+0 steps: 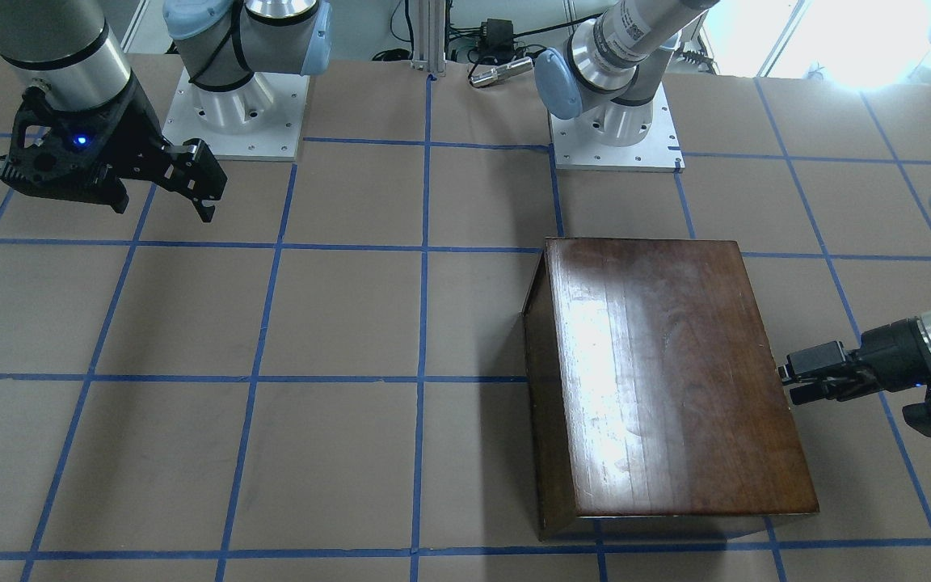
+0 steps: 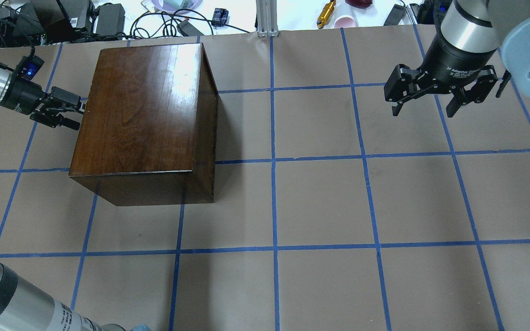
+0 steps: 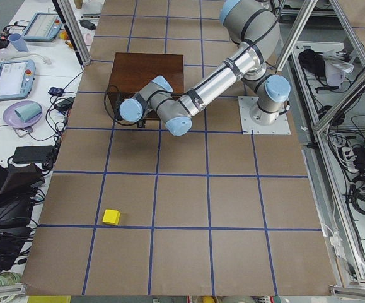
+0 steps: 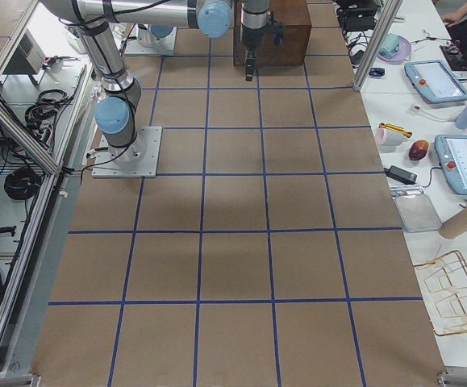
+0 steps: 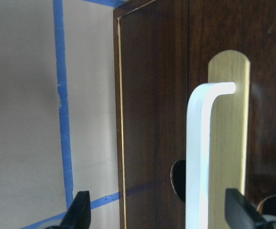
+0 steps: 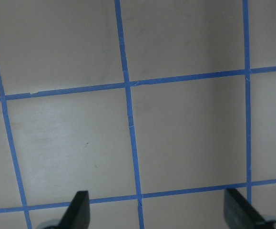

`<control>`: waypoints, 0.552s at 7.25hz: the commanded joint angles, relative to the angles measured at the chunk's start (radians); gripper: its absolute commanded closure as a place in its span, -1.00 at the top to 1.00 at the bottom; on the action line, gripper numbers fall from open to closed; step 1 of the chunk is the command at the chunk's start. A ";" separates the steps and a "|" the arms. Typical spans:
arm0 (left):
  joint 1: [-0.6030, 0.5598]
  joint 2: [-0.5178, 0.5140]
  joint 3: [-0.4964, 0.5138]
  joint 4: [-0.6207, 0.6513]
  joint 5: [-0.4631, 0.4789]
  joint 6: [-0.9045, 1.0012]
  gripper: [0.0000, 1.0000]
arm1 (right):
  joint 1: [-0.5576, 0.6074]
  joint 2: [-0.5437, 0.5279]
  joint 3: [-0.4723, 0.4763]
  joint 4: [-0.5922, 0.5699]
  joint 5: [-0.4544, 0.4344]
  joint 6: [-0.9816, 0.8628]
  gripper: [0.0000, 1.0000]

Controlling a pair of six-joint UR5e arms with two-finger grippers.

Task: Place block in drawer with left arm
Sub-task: 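Move the left gripper down to the drawer's white handle and grasp it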

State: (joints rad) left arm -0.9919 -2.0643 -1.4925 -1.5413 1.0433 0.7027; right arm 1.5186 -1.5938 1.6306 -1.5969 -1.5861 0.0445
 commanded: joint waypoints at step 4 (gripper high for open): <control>-0.004 -0.017 0.003 0.012 0.017 0.003 0.36 | 0.000 0.000 0.000 0.000 0.000 0.000 1.00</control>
State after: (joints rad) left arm -0.9957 -2.0804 -1.4909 -1.5307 1.0552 0.7043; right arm 1.5187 -1.5938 1.6307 -1.5969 -1.5861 0.0445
